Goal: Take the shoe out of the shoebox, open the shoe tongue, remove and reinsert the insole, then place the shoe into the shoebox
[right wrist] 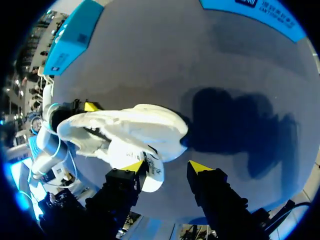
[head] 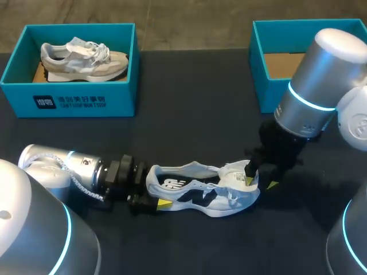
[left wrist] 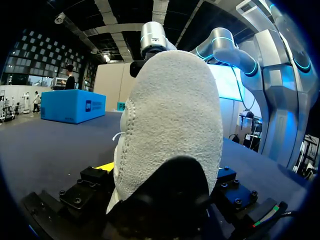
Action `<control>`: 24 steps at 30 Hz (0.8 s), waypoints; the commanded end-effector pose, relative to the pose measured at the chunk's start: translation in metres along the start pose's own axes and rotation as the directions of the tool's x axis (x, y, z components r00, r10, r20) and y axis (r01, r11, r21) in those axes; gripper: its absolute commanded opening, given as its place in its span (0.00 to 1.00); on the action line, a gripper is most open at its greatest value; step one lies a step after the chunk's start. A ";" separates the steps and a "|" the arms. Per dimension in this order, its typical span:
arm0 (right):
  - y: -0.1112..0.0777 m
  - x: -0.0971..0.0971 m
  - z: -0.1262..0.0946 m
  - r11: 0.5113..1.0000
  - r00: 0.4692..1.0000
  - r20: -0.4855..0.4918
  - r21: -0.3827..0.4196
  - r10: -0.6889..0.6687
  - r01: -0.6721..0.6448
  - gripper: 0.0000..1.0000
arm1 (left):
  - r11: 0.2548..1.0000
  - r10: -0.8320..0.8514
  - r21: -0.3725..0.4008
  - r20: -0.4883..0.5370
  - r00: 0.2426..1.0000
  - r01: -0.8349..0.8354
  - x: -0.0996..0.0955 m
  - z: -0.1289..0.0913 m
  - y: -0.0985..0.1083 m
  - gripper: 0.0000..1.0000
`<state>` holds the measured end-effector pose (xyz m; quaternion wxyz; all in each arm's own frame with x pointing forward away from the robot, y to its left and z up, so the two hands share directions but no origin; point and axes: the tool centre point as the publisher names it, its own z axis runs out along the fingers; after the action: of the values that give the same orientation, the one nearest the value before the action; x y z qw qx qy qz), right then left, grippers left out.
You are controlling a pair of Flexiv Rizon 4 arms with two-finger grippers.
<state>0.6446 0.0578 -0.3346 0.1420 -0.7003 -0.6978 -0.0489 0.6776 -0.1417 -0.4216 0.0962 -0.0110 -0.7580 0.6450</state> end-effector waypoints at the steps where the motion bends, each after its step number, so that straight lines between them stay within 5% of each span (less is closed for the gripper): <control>1: -0.022 0.015 -0.035 0.997 0.997 0.073 -0.068 -0.026 0.031 0.60 | 1.000 -0.001 -0.001 0.001 1.000 0.001 0.001 -0.001 0.001 0.00; 7: -0.033 0.042 -0.065 0.993 0.980 0.193 -0.101 -0.044 0.064 0.70 | 1.000 -0.001 -0.001 0.001 1.000 0.001 0.001 -0.001 0.001 0.00; 14: -0.039 0.071 -0.086 0.973 0.945 0.284 -0.112 -0.162 0.200 0.64 | 1.000 -0.001 -0.001 0.001 1.000 0.001 0.001 -0.001 0.001 0.00; 19: -0.039 0.094 -0.093 0.939 0.894 0.338 -0.069 -0.295 0.336 0.39 | 1.000 -0.001 -0.001 0.001 1.000 0.001 0.001 -0.001 0.001 0.00; 22: -0.036 0.108 -0.092 0.905 0.849 0.356 -0.018 -0.391 0.424 0.00 | 1.000 -0.001 -0.001 0.001 1.000 0.001 0.001 -0.001 0.001 0.00; 24: -0.034 0.115 -0.088 0.867 0.807 0.352 0.026 -0.474 0.498 0.00 | 1.000 -0.001 -0.001 0.001 1.000 0.001 0.001 -0.001 0.001 0.00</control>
<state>0.6115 0.1215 -0.2078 0.0162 -0.5355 -0.8429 -0.0504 0.6776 -0.1417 -0.4216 0.0963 -0.0111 -0.7580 0.6450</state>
